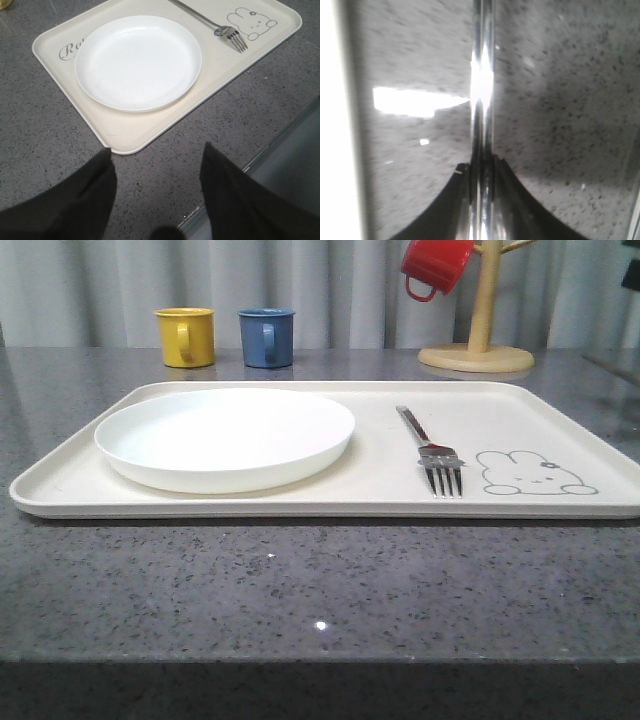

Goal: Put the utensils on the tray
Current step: 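Place the chopsticks on the tray next to the fork with the right gripper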

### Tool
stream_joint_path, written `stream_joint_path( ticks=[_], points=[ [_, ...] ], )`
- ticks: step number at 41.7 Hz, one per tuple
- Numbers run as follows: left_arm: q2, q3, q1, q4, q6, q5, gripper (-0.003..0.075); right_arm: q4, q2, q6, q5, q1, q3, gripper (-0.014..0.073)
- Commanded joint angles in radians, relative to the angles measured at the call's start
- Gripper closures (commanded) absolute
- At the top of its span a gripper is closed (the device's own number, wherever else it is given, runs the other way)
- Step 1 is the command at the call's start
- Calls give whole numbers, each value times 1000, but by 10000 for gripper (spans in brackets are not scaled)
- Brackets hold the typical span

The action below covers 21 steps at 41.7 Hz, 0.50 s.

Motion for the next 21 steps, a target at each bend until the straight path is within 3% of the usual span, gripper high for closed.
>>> stream_joint_path(
  ticks=[1, 15, 21],
  points=[
    [3, -24, -8, -6, -5, -72, 356, 53, -94, 5, 115, 52, -32, 529],
    [3, -24, -8, -6, -5, -72, 356, 58, -86, 258, 100, 320, -28, 529],
    [3, -24, -8, -6, -5, -72, 356, 58, -54, 340, 54, 372, -27, 529]
  ],
)
